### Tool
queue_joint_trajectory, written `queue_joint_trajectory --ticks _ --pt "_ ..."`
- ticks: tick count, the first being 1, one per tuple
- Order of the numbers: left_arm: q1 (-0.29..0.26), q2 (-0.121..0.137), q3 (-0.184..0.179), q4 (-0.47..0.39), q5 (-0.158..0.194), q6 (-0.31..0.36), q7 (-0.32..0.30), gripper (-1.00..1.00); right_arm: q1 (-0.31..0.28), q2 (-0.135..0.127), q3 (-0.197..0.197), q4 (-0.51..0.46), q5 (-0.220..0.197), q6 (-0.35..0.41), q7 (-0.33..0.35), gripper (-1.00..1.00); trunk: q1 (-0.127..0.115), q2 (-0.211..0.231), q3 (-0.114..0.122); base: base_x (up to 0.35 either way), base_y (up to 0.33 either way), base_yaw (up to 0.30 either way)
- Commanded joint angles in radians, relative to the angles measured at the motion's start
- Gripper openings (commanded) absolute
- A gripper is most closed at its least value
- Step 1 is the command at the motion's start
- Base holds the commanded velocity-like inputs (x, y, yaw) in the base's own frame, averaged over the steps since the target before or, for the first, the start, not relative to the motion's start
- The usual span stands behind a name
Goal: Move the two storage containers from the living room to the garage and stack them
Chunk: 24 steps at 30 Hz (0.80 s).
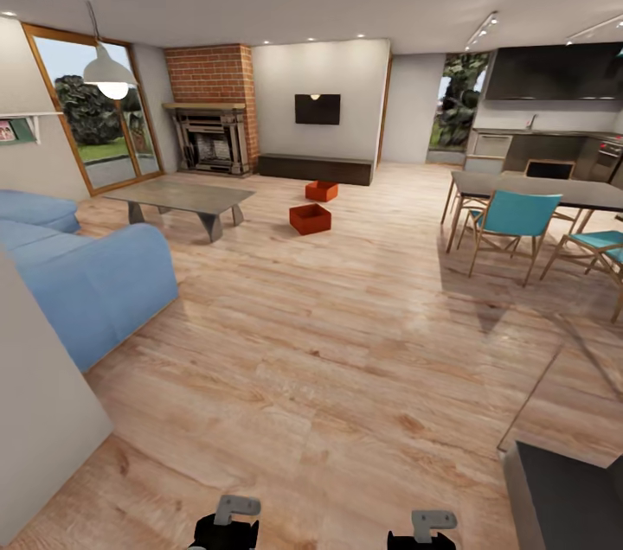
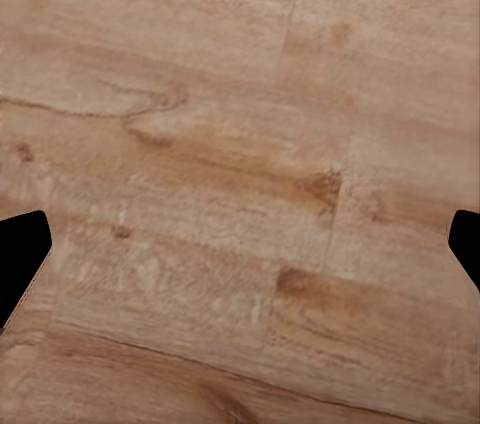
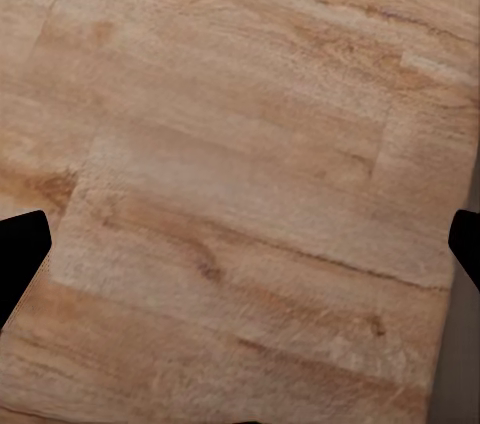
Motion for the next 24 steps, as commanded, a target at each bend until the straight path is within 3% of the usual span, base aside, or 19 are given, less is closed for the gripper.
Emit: queue_joint_trajectory --ticks 1,24 --pt "-0.001 0.000 -0.009 0.001 0.010 -0.004 0.006 1.00 0.000 0.000 0.001 -0.001 0.007 0.006 -0.004 1.00 0.001 -0.001 -0.001 0.336 0.000 0.000" --pt "-0.001 0.000 -0.009 0.004 0.013 -0.004 0.008 1.00 0.000 0.001 0.002 0.000 0.010 0.006 -0.004 1.00 0.001 -0.001 -0.001 0.340 0.000 0.000"
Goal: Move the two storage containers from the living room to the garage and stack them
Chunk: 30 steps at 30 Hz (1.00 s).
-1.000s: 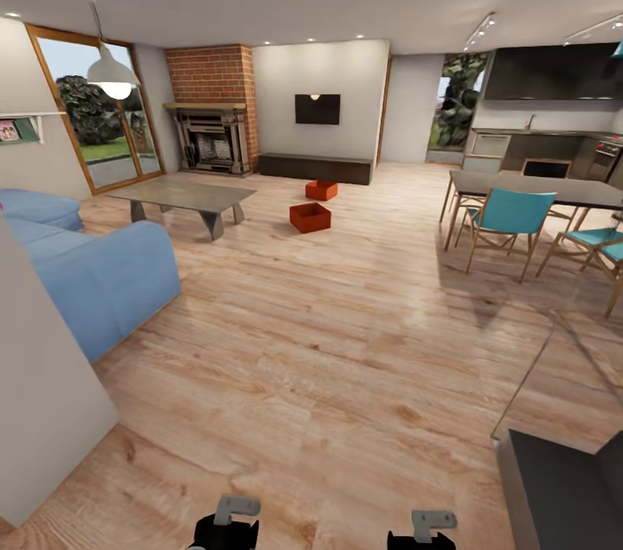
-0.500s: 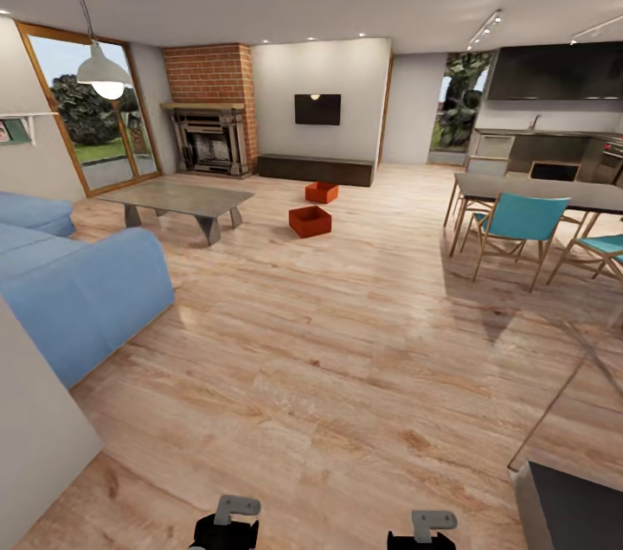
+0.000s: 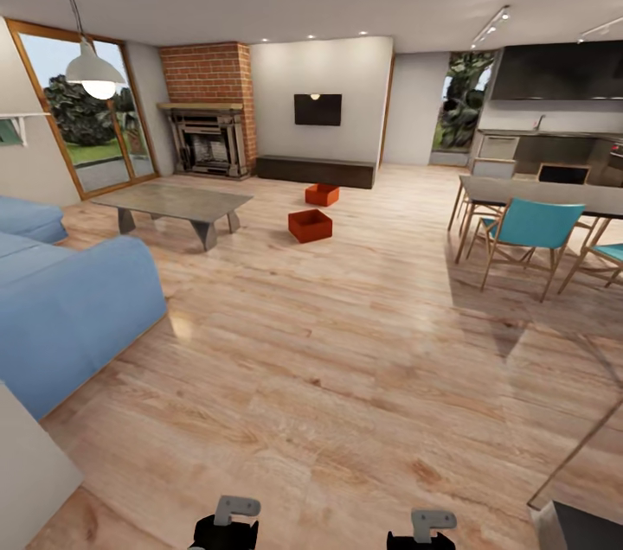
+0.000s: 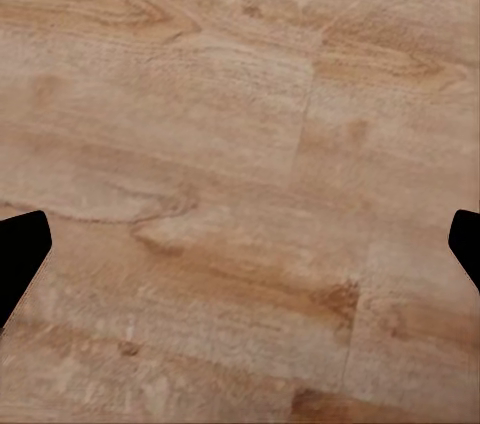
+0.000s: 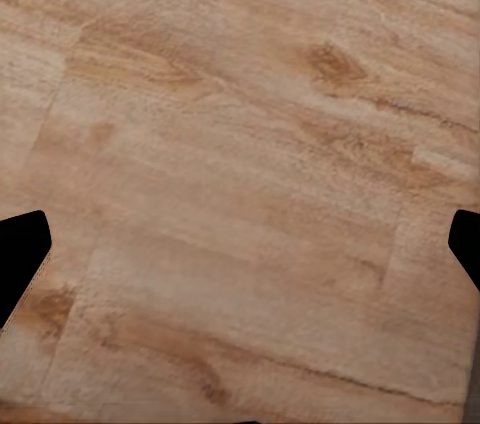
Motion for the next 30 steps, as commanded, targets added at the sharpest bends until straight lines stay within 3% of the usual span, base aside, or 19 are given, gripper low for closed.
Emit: queue_joint_trajectory --ticks 1,30 --pt "-0.001 0.000 -0.009 0.001 0.010 -0.004 0.006 1.00 0.000 0.000 0.001 -0.001 0.007 0.006 -0.004 1.00 0.001 -0.001 -0.001 0.340 0.000 0.000" --pt "-0.001 0.000 -0.009 0.001 0.012 -0.004 0.006 1.00 0.000 0.000 0.001 -0.001 0.006 0.006 -0.004 1.00 0.001 -0.001 -0.001 0.337 -0.015 0.000"
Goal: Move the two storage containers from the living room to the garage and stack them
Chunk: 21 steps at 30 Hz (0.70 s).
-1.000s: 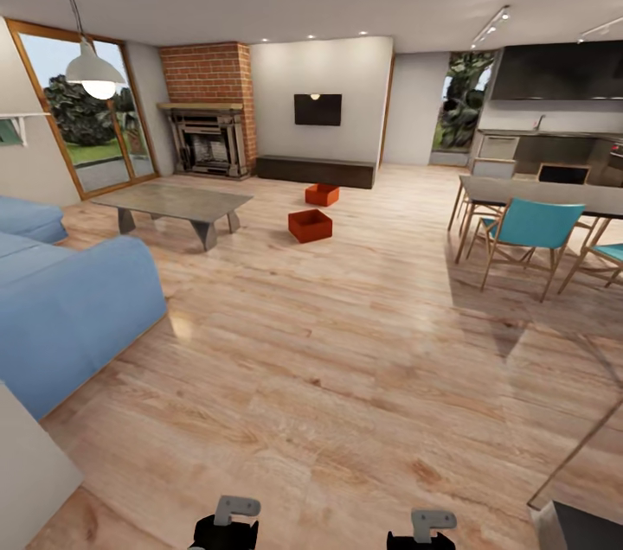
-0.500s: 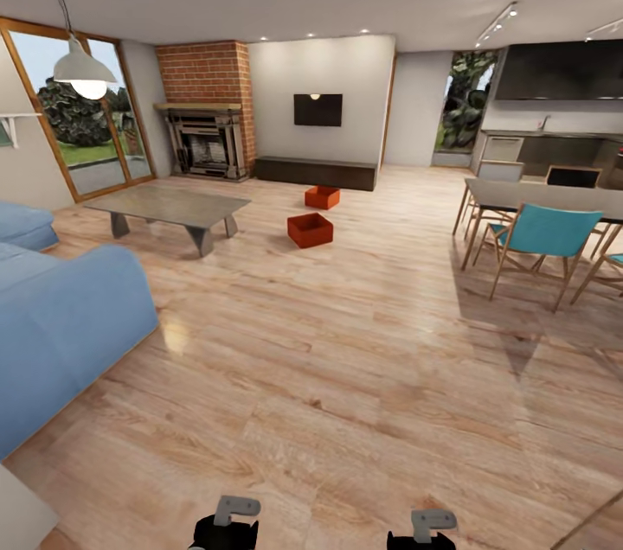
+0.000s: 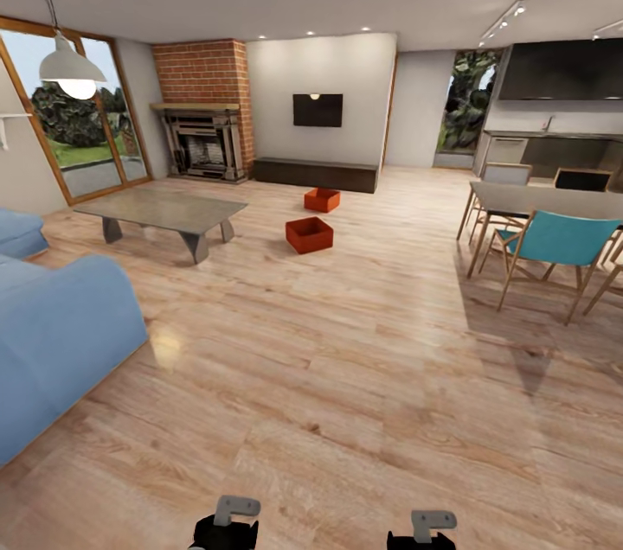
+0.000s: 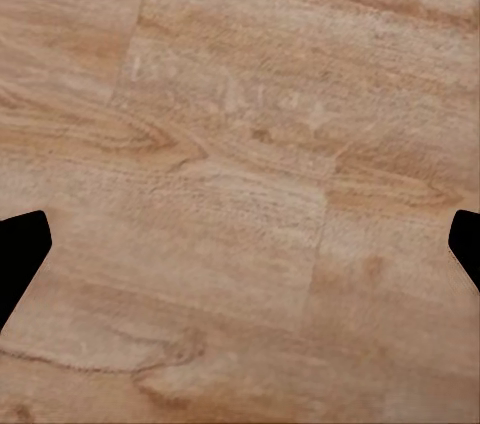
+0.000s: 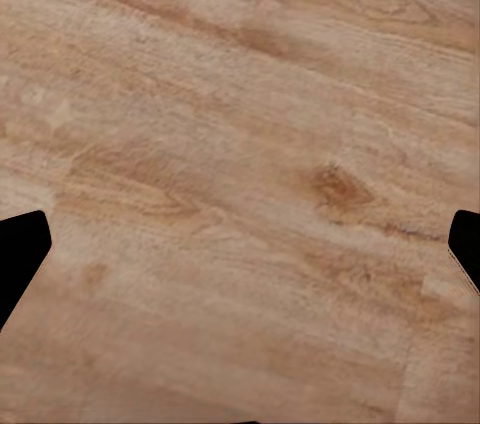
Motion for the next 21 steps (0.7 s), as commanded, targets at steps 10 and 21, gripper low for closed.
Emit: queue_joint_trajectory --ticks 10,21 --pt "-0.001 0.000 -0.009 0.001 0.010 -0.004 0.006 1.00 0.000 0.000 0.001 -0.002 0.005 0.006 -0.005 1.00 0.001 -0.001 -0.001 0.309 -0.147 0.010" --pt "-0.001 0.000 -0.009 0.003 0.010 -0.004 0.005 1.00 0.000 0.001 0.001 -0.001 0.005 0.006 -0.005 1.00 0.001 -0.001 -0.002 0.296 -0.193 0.139"
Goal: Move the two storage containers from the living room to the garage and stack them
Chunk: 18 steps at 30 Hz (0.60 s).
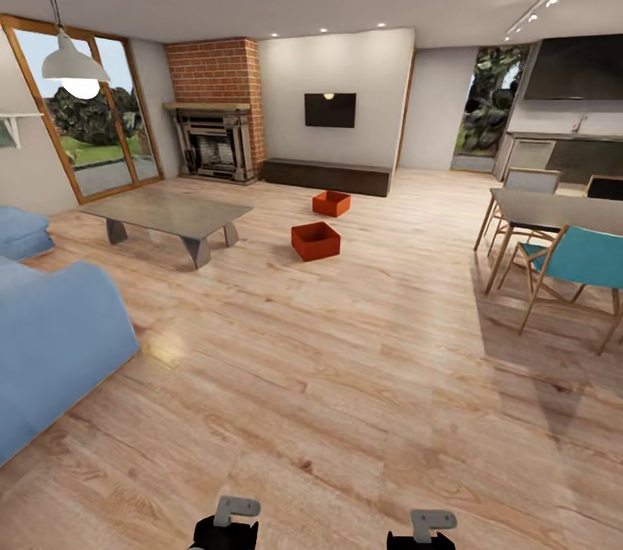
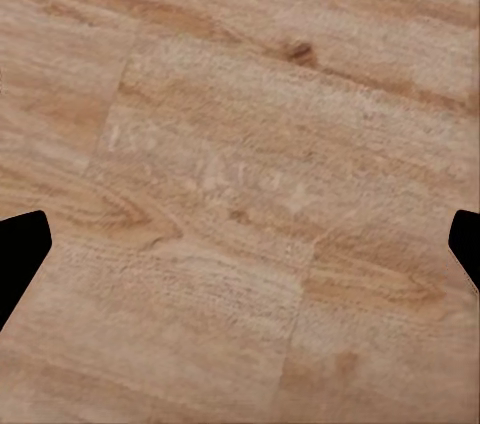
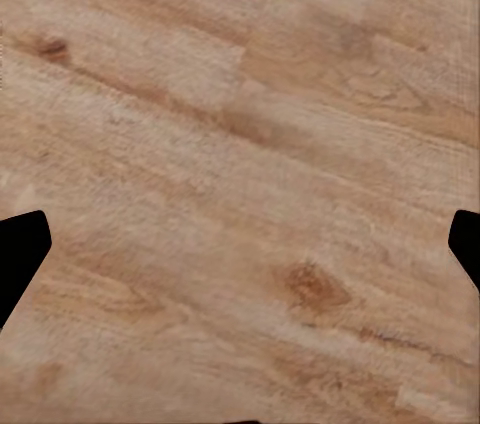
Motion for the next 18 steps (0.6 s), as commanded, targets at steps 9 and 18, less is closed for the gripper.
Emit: queue_joint_trajectory --ticks 9,18 --pt "-0.001 0.000 -0.009 0.002 0.009 -0.004 0.005 1.00 0.000 0.000 0.001 -0.001 0.008 0.006 -0.004 1.00 0.001 -0.001 -0.005 0.287 -0.223 0.264" --pt "-0.001 0.000 -0.009 0.005 0.010 -0.004 0.006 1.00 0.000 0.000 0.002 -0.001 0.009 0.006 -0.004 1.00 0.001 -0.001 -0.006 0.287 -0.212 0.085"
